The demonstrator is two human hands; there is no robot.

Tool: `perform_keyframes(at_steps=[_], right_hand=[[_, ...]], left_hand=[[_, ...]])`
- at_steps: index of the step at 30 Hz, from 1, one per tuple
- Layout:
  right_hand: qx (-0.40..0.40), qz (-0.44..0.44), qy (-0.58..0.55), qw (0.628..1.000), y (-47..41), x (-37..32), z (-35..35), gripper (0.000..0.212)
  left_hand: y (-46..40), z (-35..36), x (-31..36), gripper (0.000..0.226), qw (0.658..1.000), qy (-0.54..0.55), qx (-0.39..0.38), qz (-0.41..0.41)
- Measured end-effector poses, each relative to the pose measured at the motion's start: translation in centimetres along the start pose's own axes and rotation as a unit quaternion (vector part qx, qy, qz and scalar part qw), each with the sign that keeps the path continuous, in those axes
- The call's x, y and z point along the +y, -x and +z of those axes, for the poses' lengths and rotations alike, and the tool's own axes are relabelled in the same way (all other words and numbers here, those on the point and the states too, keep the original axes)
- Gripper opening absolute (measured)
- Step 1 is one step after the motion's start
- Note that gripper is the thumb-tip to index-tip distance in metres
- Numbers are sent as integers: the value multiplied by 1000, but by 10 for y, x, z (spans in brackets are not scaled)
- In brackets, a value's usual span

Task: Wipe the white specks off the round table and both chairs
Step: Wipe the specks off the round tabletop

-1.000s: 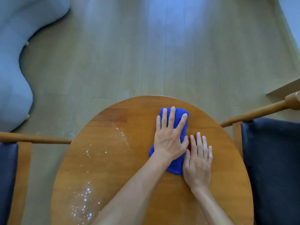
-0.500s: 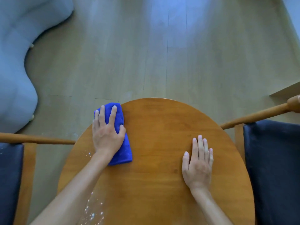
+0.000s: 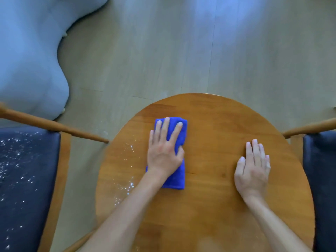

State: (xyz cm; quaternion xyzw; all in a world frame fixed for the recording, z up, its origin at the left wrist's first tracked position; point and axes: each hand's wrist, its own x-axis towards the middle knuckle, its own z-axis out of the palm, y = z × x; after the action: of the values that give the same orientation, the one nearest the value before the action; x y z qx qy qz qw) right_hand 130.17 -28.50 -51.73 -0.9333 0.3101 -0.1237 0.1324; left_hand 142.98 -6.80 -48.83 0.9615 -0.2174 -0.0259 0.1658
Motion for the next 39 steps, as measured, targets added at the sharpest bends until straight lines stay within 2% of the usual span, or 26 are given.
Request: perform_keyframes(at_steps=[3,5,6,10,14,17,19,21,23,25,27,29,31,35,37,39], right_hand=[[4,3,7,1000,-1,-4,0,55],[5,2,16,1000,-1,-5,1,55],[5,2,20,1000,0,-5,1,55],[5,-3,26,1000,1,-6,1,56],[14,-8,22,1000,1,0,2,56],[8,-12,21,1000,0,3,1,56],[-3,-8,20,1000,0,2,-1,57],[-7,-6,29,1000,1,0,-3,57],[-11,-3,36,999,1,-3,-3,57],[-12,-3,44,999,2,-4,-2,55],[-15,-8,52,998,2,-4,-1,55],[-23,-14,54,998,2,-3,1,56],[-28,-15,49,998,2,-3,2,57],[-29,-14,44,999,1,-1,-1,58],[-36,-15,40,998,1,-1,-3,59],[-48,-14,34,998,1,-2,-6,61]], left_hand=[[45,-44,-104,65,989,8,39,-141],[76,-57,-120,66,980,36,39,-194],[85,-55,-112,66,979,31,48,-194],[79,-18,-21,62,995,28,53,-83],[80,14,92,69,995,53,-23,83],[88,13,76,70,988,48,-37,143],[103,-2,26,67,993,44,-21,104],[126,-20,-35,62,999,24,19,10],[150,-42,-83,62,995,19,24,-93],[166,-54,-98,63,986,28,29,-162],[173,-48,-84,60,980,22,44,-192],[176,-33,-44,58,985,16,61,-162],[180,-12,12,57,995,26,55,-80],[179,18,123,67,994,53,-28,91],[172,20,123,69,984,60,-64,155],[170,9,81,69,984,57,-66,156]])
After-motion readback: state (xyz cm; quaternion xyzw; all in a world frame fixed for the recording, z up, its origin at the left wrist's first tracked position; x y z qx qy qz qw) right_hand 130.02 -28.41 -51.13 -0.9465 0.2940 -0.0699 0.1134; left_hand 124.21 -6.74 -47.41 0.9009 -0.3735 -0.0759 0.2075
